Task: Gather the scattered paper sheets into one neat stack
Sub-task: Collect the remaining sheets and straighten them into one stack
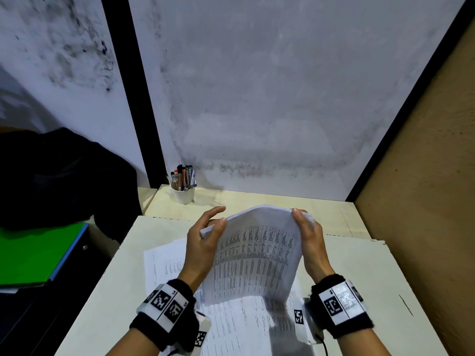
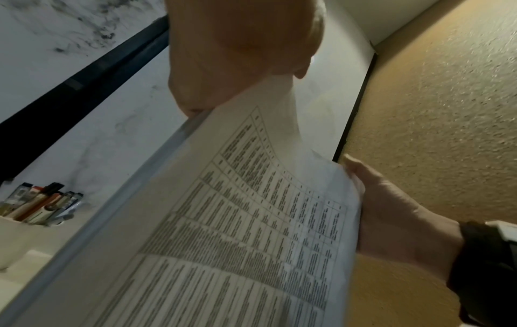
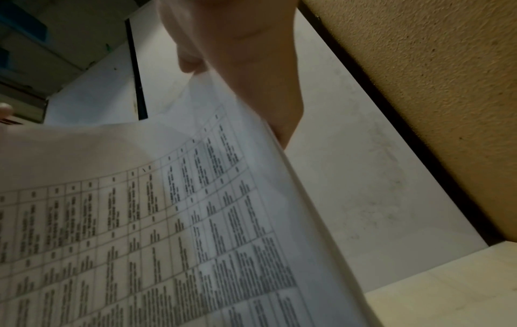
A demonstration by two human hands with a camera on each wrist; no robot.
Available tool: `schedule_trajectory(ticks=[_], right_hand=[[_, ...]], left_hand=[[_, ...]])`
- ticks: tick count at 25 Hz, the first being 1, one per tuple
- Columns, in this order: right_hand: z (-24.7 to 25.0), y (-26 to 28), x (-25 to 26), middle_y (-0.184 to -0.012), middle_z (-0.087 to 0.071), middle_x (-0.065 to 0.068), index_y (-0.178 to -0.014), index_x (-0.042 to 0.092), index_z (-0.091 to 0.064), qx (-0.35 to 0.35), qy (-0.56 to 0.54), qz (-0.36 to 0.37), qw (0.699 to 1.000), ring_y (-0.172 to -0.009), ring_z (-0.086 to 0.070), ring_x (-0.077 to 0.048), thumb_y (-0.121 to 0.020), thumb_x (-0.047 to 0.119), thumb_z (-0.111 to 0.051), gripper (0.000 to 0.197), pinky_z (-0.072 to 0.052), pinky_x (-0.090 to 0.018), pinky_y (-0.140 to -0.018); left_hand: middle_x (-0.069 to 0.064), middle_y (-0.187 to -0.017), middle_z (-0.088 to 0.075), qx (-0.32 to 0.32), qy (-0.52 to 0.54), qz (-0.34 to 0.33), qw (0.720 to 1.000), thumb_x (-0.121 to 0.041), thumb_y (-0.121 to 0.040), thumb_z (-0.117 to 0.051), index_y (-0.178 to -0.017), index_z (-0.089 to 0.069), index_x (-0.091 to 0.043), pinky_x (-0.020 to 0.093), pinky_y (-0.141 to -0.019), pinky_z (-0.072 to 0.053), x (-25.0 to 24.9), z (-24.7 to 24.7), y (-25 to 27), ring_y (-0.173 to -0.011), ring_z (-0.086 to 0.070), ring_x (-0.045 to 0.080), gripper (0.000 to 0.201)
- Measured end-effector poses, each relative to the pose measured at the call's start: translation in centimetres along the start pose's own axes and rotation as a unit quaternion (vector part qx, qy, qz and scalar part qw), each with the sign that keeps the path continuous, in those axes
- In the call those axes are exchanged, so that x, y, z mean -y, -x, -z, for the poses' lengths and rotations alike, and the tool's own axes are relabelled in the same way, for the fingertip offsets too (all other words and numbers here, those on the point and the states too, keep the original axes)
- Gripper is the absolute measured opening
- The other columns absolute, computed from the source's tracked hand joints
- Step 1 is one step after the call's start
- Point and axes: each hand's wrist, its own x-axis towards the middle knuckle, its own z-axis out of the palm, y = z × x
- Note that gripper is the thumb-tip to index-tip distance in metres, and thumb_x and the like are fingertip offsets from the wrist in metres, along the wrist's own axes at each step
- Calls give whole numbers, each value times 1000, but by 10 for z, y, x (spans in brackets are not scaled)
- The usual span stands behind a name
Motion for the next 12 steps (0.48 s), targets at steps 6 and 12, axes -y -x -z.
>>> schedule_trajectory(ticks=[6, 12], right_hand=[[8, 10, -40, -78, -70, 2, -79, 22, -65, 3, 119, -68, 990, -83, -69, -26, -80, 15, -70, 9, -56, -29, -69], [12, 19, -60, -76, -63, 2, -88, 10, -61, -1, 173, -99, 980, -72, -59, -12, -85, 8, -62, 3, -47, -6, -52]], left_hand=[[0, -75, -66, -71, -20, 100, 992, -18, -79, -68, -85, -64, -11, 16, -53, -54, 18, -3, 3, -72, -66, 21, 11], [12, -94, -70, 17, -238, 168, 956, -22, -84, -64, -98, -62, -11, 40, -76, -58, 93, 12, 12, -88, -69, 29, 18]])
